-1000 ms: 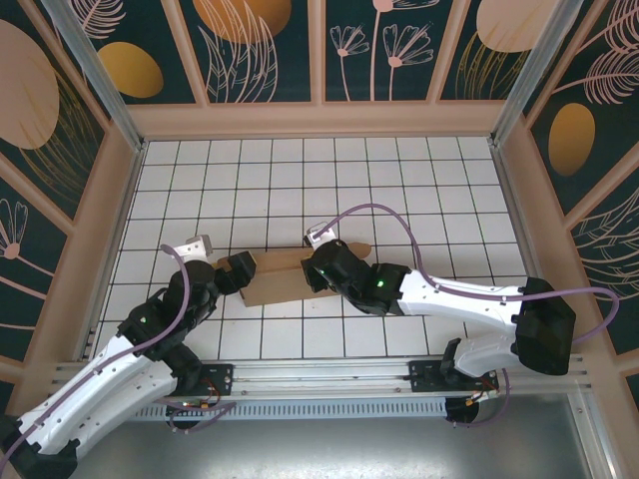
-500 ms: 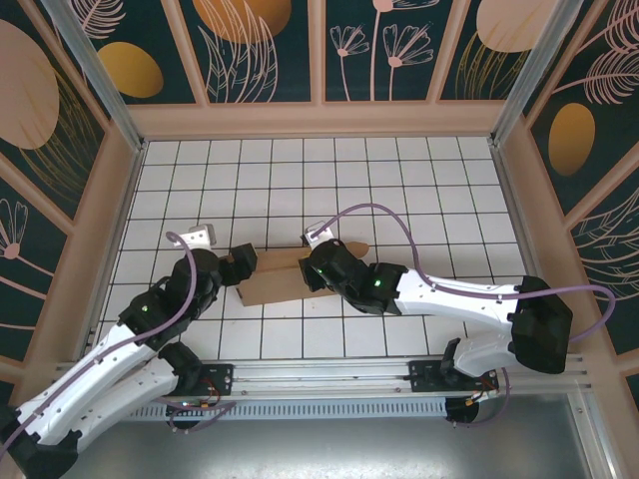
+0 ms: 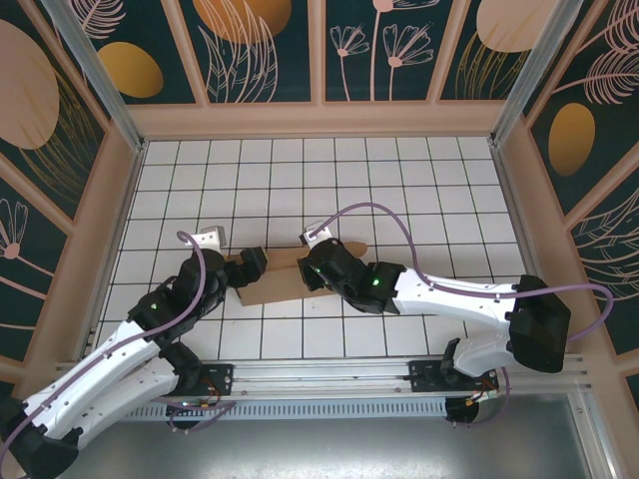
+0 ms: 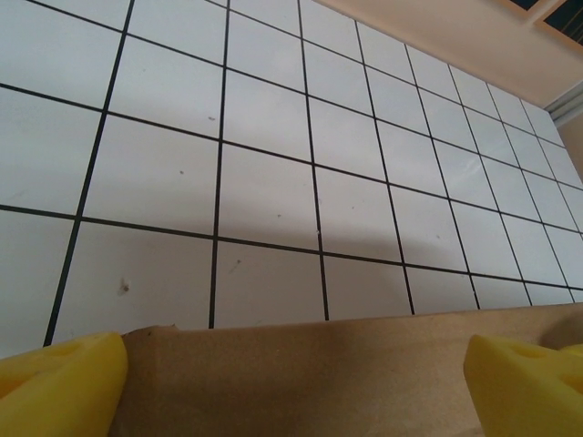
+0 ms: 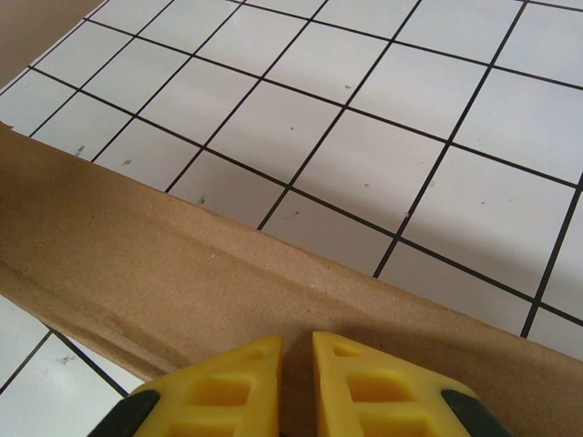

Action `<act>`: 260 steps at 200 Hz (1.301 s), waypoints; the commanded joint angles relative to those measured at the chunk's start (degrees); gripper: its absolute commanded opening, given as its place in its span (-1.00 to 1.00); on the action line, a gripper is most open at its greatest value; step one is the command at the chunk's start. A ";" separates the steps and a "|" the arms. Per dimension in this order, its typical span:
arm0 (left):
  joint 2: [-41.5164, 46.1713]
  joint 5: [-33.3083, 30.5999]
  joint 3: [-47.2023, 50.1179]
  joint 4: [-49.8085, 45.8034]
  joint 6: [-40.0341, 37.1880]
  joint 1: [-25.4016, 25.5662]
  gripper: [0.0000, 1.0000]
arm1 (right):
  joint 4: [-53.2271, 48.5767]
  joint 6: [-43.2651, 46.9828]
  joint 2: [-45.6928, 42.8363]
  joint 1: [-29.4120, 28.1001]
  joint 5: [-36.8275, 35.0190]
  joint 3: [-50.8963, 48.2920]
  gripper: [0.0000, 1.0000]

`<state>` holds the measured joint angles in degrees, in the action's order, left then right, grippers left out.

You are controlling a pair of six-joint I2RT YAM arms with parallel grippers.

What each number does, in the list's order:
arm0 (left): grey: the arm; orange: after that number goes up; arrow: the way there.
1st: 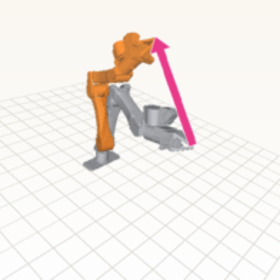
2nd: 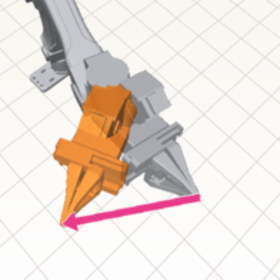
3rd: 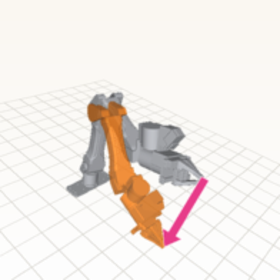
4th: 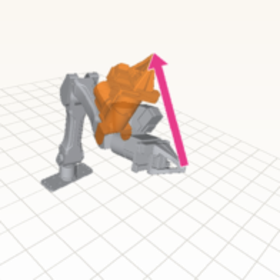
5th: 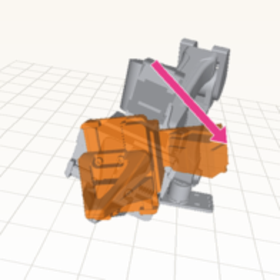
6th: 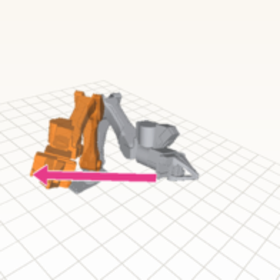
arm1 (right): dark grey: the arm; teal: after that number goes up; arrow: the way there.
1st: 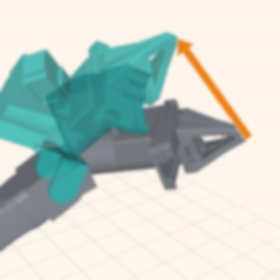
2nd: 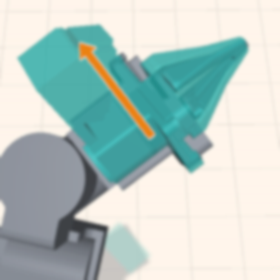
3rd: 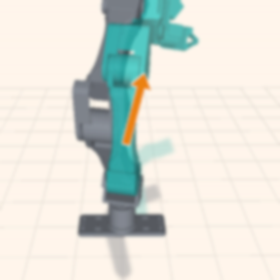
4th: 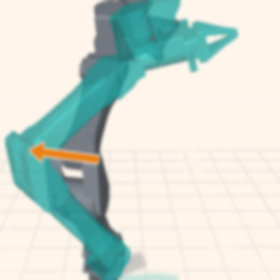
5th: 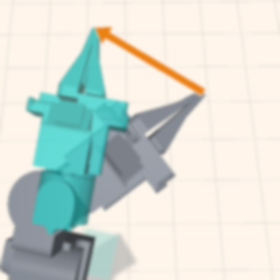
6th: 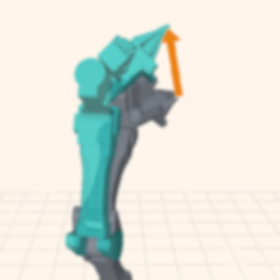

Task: Fold the paper box

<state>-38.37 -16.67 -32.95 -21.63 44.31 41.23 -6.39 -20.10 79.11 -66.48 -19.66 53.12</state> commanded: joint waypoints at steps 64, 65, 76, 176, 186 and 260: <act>2.65 7.72 7.44 11.01 6.47 -0.31 0.90 | -6.62 -1.92 3.50 -0.67 3.88 -1.22 -0.69; 2.62 8.02 7.49 11.27 6.52 -0.29 0.90 | -6.62 -1.94 3.51 -0.67 3.82 -1.20 -0.69; 2.12 9.36 8.02 12.65 7.00 -0.29 0.84 | -6.53 -1.96 3.53 -0.70 4.09 -1.09 -0.69; 2.02 3.81 10.54 9.65 6.58 -0.29 0.62 | -5.40 -1.50 -0.30 -0.49 1.96 -1.98 -0.67; 1.28 3.24 10.60 9.03 6.62 -0.28 0.59 | -5.14 -1.18 -1.24 -0.43 1.91 -1.98 -0.67; -5.01 0.96 10.71 8.62 5.45 -0.29 0.28 | -3.60 -2.05 -2.27 -0.17 3.69 -3.17 -0.67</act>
<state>-40.86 -18.44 -24.21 -8.45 49.21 40.07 -7.22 -20.99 76.97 -66.41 -19.11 51.94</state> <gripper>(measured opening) 0.672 0.166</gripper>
